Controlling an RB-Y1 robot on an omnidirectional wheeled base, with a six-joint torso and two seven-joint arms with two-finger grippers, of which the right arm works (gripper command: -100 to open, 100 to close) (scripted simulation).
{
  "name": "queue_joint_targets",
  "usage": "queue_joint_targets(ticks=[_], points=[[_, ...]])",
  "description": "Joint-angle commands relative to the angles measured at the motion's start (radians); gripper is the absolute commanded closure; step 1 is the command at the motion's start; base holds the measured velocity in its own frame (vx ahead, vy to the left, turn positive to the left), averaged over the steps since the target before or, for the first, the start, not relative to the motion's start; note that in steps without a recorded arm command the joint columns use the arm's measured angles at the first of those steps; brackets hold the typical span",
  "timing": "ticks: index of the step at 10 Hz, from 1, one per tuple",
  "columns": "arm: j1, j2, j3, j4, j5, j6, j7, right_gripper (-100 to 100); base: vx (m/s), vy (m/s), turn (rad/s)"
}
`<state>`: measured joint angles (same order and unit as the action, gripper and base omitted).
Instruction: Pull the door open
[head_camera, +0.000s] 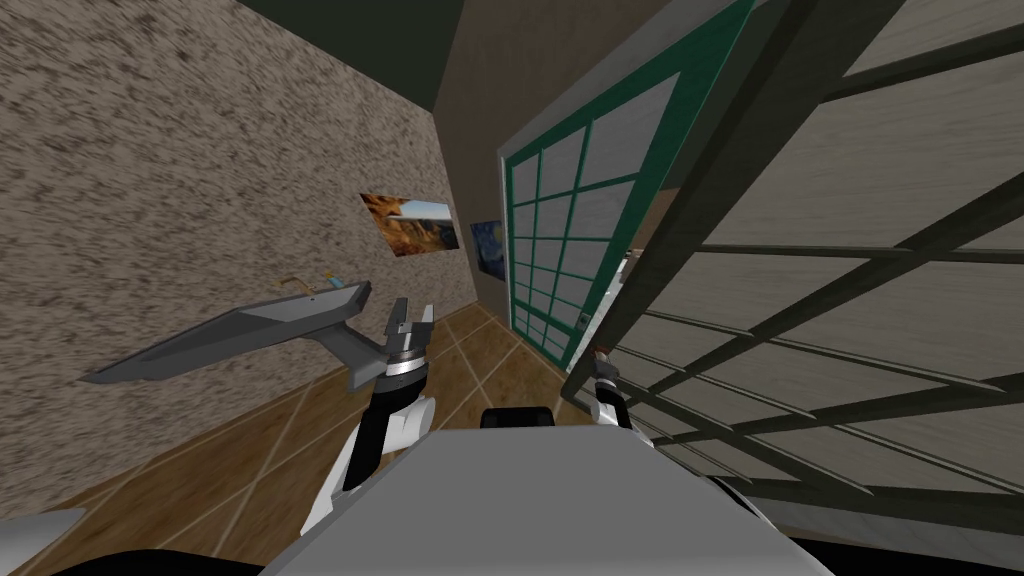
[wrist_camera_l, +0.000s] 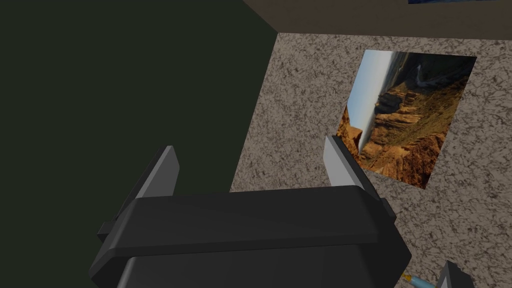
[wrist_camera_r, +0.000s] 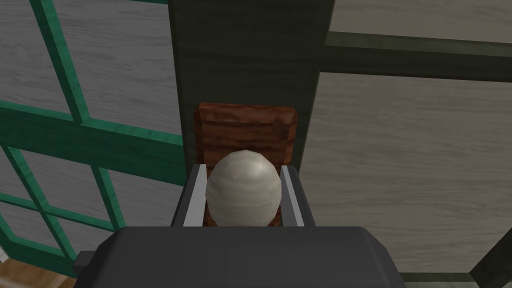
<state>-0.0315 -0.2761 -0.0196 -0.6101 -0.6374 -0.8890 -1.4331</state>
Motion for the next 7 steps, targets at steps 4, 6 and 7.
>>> queue_joint_targets(ticks=[4,6,7], points=[[0.001,0.001,0.001,0.0,0.0,0.0,0.0,100,-0.006,0.0,0.003],[0.004,-0.005,0.025,-0.008,0.015,0.004,-0.017,100,-0.154,0.005,0.069],[0.006,-0.008,0.035,-0.011,0.02,0.005,-0.024,100,-0.181,-0.009,0.058]])
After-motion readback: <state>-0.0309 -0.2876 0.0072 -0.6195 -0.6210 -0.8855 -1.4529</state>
